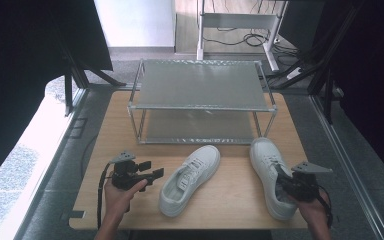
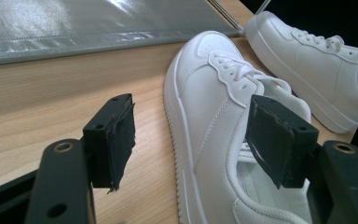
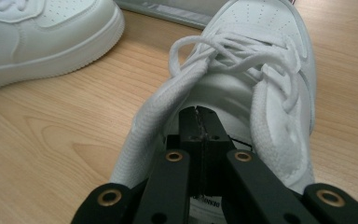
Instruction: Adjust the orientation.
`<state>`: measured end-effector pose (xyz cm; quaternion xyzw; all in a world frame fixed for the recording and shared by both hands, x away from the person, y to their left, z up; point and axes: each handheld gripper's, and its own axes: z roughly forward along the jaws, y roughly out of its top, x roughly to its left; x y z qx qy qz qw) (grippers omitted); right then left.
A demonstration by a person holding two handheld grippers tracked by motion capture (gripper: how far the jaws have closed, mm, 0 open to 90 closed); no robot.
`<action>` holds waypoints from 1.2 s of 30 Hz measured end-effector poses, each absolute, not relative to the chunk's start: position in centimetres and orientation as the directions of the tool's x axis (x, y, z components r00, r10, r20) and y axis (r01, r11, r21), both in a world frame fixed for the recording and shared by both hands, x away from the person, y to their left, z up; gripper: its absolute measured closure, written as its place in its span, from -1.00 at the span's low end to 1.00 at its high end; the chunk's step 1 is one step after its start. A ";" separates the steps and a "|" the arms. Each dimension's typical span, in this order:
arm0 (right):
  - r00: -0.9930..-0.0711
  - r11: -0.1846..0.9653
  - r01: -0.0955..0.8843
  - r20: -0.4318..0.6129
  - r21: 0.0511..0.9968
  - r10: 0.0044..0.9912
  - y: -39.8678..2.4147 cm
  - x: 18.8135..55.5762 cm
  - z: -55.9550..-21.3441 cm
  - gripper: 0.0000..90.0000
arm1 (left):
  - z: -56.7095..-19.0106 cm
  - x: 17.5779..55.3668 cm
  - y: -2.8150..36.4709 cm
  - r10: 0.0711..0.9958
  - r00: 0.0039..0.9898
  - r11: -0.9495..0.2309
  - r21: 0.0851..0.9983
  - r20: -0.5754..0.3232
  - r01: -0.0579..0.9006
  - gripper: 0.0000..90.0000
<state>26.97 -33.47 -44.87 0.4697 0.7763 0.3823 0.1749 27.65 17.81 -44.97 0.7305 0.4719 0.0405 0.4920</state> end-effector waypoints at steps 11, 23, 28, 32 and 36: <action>-0.469 0.268 0.511 0.004 0.817 0.883 -32.6 25.6 -41.8 0.94 | -44.9 27.7 18.2 0.730 0.545 -0.059 0.756 -0.413 0.652 -0.27; -0.497 0.294 0.512 -0.001 0.807 0.868 -31.0 25.5 -41.5 0.79 | -44.9 27.7 18.1 0.728 0.546 -0.061 0.755 -0.414 0.653 -0.26; -0.455 0.284 0.518 -0.021 0.807 0.890 -31.6 25.3 -41.1 0.65 | -44.9 27.6 18.1 0.728 0.547 -0.063 0.754 -0.413 0.653 -0.26; -0.470 0.287 0.575 0.023 0.766 0.882 -31.5 26.0 -42.3 0.47 | -45.0 27.6 17.9 0.727 0.550 -0.065 0.755 -0.412 0.652 -0.26; -0.489 0.274 0.583 0.061 0.765 0.870 -31.0 26.4 -43.1 0.63 | -45.0 27.6 17.8 0.726 0.552 -0.069 0.755 -0.409 0.652 -0.26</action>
